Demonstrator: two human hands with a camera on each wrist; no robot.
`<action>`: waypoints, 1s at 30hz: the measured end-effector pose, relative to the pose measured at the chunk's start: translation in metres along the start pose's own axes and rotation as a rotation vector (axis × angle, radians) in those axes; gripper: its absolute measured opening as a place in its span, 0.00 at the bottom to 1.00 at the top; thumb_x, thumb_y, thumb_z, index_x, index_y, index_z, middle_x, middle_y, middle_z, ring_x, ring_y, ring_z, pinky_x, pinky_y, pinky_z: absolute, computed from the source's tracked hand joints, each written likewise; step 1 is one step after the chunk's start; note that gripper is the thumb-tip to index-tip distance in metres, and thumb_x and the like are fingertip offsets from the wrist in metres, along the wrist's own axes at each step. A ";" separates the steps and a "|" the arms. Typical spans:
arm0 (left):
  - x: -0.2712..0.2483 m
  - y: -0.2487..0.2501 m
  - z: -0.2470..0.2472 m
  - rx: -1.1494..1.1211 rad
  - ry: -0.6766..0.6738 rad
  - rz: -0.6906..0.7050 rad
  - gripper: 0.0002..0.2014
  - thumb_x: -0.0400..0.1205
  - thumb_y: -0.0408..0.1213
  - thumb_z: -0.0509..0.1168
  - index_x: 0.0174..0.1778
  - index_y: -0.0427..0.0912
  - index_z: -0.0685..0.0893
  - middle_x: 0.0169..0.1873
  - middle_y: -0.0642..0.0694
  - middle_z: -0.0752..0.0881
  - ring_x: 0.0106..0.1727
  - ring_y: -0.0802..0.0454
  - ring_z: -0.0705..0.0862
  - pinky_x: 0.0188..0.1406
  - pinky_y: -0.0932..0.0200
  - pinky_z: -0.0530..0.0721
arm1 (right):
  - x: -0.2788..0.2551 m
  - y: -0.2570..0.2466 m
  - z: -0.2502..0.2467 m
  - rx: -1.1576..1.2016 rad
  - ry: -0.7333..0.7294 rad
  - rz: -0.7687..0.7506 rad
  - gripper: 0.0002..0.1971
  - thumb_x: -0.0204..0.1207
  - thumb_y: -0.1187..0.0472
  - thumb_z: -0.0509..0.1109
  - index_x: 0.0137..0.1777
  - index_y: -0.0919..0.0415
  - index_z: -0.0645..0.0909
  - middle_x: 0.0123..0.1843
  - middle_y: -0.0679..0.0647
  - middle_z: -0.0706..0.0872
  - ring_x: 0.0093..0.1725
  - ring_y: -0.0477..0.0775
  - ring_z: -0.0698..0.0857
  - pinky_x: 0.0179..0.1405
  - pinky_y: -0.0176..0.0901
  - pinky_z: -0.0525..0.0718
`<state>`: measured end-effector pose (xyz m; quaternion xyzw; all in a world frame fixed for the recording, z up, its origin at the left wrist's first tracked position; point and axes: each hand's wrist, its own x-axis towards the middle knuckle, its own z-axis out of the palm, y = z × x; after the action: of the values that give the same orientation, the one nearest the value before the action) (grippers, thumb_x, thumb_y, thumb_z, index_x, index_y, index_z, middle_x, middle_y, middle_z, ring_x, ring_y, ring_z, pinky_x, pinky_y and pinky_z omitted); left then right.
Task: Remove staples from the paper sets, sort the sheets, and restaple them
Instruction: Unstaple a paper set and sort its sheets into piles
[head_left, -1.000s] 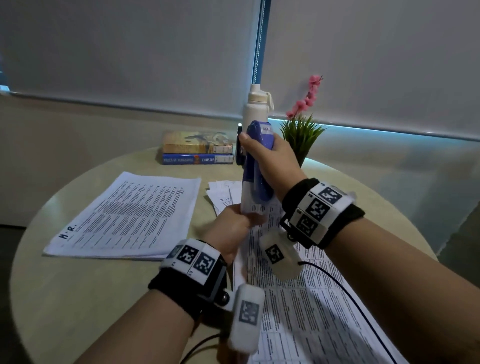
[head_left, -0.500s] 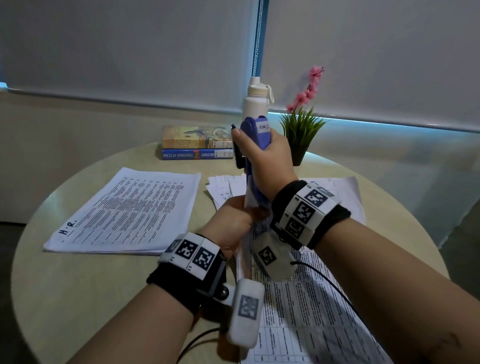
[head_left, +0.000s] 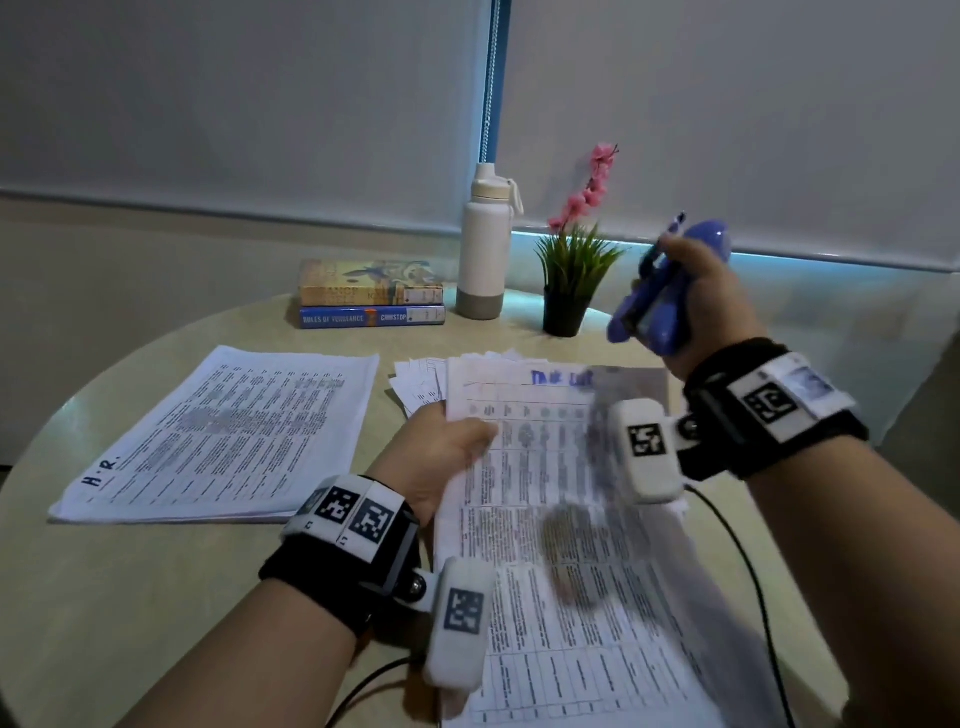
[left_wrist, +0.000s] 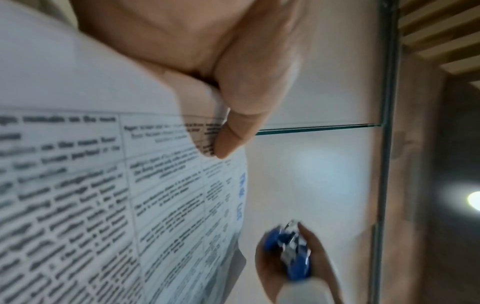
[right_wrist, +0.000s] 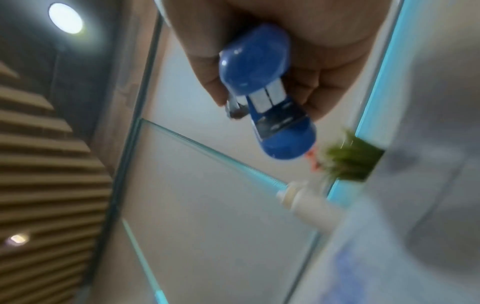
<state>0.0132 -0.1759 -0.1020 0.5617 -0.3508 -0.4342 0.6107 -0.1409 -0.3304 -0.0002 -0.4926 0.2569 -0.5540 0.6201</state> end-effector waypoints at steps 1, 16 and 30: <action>0.002 0.000 -0.002 -0.020 0.021 -0.007 0.09 0.82 0.23 0.61 0.52 0.35 0.85 0.47 0.37 0.90 0.47 0.42 0.89 0.53 0.44 0.88 | 0.005 -0.002 -0.020 -0.077 0.023 0.044 0.09 0.66 0.58 0.68 0.33 0.60 0.71 0.18 0.54 0.77 0.22 0.57 0.76 0.30 0.44 0.72; 0.002 0.006 -0.015 -0.069 0.199 -0.003 0.08 0.83 0.24 0.60 0.49 0.37 0.83 0.42 0.37 0.89 0.36 0.43 0.89 0.22 0.53 0.88 | 0.017 0.023 -0.162 -1.994 -0.226 0.441 0.17 0.69 0.50 0.75 0.47 0.64 0.83 0.47 0.59 0.86 0.42 0.57 0.80 0.42 0.42 0.76; -0.024 0.033 0.003 -0.229 -0.072 0.140 0.13 0.80 0.27 0.59 0.59 0.33 0.83 0.50 0.34 0.91 0.48 0.40 0.91 0.38 0.47 0.91 | -0.132 -0.012 -0.114 -0.606 -0.486 0.284 0.33 0.53 0.42 0.83 0.60 0.50 0.82 0.56 0.53 0.90 0.55 0.53 0.89 0.50 0.50 0.88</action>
<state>0.0061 -0.1547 -0.0674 0.4464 -0.3591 -0.4477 0.6866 -0.2781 -0.2421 -0.0635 -0.7290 0.3202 -0.2297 0.5597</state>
